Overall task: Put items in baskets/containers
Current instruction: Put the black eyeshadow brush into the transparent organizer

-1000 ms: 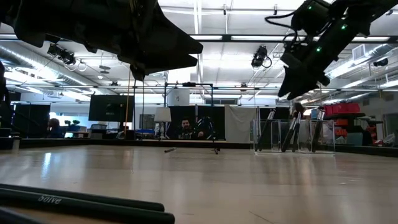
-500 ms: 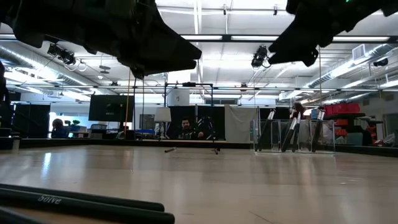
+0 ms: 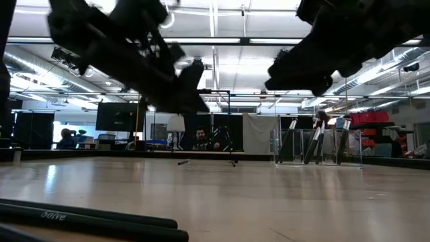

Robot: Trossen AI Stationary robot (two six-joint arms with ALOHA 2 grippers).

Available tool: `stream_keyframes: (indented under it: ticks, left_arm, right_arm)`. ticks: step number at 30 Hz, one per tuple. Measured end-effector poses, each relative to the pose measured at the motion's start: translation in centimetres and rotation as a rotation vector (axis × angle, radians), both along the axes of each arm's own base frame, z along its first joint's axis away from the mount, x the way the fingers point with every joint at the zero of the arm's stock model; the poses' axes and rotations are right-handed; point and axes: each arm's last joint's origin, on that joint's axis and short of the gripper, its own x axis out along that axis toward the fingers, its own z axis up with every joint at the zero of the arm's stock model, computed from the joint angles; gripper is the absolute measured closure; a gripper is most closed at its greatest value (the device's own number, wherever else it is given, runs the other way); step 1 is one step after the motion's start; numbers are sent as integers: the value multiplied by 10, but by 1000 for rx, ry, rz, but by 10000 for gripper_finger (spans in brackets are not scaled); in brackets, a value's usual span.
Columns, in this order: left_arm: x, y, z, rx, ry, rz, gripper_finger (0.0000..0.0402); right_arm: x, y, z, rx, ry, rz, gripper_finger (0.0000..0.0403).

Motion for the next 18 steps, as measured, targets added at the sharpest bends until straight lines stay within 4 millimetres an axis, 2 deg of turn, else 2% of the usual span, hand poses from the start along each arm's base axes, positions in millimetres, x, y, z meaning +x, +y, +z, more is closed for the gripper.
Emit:
stream_keyframes:
  ticks: [4,9,13,18]
  left_arm:
    - [-4,38,-14,-166,57,105,157]
    - [-12,69,-23,-230,110,234,129]
    - [-12,79,-33,-258,145,242,137]
    - [-12,82,-55,-253,211,262,174]
  right_arm:
    - [8,4,-8,-16,-48,17,239]
    - [10,3,-8,-36,-67,25,239]
    - [11,1,-7,-36,-75,19,239]
    - [12,0,-7,-36,-76,15,239]
